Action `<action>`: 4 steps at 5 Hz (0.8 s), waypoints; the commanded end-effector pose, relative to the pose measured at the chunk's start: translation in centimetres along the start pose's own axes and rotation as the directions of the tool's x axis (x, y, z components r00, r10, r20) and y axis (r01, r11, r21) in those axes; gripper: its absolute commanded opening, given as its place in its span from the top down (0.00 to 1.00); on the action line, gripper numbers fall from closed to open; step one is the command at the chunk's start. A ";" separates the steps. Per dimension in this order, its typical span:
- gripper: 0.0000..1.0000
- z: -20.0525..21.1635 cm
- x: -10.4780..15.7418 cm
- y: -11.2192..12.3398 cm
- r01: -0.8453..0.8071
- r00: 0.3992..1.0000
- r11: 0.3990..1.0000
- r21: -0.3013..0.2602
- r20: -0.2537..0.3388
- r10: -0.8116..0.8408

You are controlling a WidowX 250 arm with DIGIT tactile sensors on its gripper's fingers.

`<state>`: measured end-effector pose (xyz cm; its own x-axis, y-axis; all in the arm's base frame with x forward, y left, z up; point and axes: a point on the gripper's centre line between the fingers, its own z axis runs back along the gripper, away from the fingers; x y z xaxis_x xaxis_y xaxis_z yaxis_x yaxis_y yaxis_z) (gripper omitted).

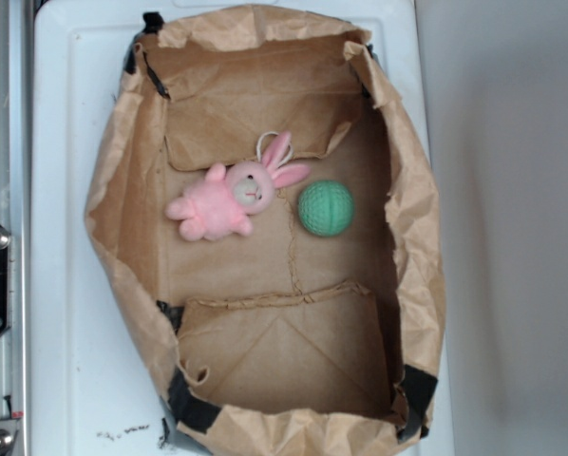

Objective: Grab the green ball.

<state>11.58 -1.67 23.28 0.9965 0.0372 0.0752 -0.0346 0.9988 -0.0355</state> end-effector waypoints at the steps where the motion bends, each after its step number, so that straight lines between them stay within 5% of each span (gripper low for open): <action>1: 0.00 0.0 0.0 0.0 0.000 1.000 1.000 0.000 0.000 0.000; 4: 0.00 -1.7 4.7 -2.3 -0.099 0.992 0.995 0.027 0.075 0.097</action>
<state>15.94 -3.49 20.64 0.9852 0.1427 0.0947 -0.1434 0.9897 0.0003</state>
